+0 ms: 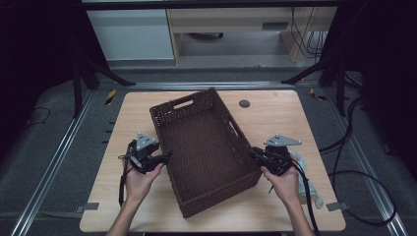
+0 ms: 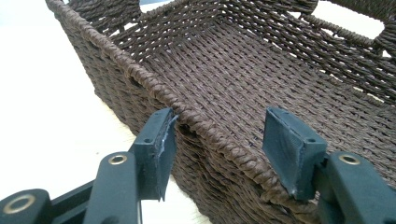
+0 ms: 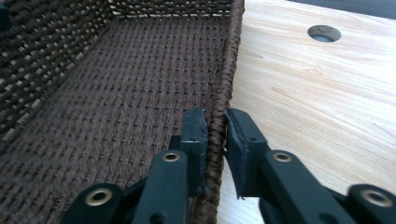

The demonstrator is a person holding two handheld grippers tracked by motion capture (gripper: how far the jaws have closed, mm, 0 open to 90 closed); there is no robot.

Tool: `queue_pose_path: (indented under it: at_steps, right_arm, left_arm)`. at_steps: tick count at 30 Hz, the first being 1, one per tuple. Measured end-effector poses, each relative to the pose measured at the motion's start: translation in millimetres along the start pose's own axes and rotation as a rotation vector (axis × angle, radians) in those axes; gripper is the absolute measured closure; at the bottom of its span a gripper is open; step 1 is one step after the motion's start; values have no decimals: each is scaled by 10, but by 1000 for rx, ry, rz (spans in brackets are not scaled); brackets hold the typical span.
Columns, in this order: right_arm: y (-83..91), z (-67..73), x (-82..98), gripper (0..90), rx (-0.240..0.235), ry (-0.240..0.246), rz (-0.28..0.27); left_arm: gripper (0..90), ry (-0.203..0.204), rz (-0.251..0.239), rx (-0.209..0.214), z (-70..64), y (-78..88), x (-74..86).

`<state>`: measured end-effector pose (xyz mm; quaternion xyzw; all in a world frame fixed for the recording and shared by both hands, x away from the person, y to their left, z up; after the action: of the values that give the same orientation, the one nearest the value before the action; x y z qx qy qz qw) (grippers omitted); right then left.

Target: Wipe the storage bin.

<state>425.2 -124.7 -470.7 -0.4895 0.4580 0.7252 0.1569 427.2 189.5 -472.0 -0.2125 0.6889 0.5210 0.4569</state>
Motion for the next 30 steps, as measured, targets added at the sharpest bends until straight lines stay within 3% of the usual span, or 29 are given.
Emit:
queue_pose_path:
  at_steps: [4,8,14,22,30]
  right_arm:
    - [-25,-51,-73,695,-20,-12,-10]
    - [-132,8,-156,688,-61,-17,-18]
    - [-243,46,-210,683,-73,-5,-4]
    - [-77,-102,-341,692,-43,-13,-56]
    - [-254,-125,-241,700,-26,15,-30]
  left_arm:
    - [442,-5,4,1,62,-43,-30]
    - [488,32,8,8,184,-121,-51]
    - [491,16,8,12,210,-143,-58]
    - [489,13,15,16,212,-149,-59]
    - [493,6,15,7,204,-166,-59]
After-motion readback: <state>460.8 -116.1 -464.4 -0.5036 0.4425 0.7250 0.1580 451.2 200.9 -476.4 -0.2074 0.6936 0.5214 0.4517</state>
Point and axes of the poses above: each handheld gripper's, and its own axes: y roughly backward along the jaws, x roughly out of its underside, z roughly to its left, the point moved 9 cm from there along -y, roughly forward along the jaws, and after that the axes turned 4 degrees about -z, right-handed, at the moved point
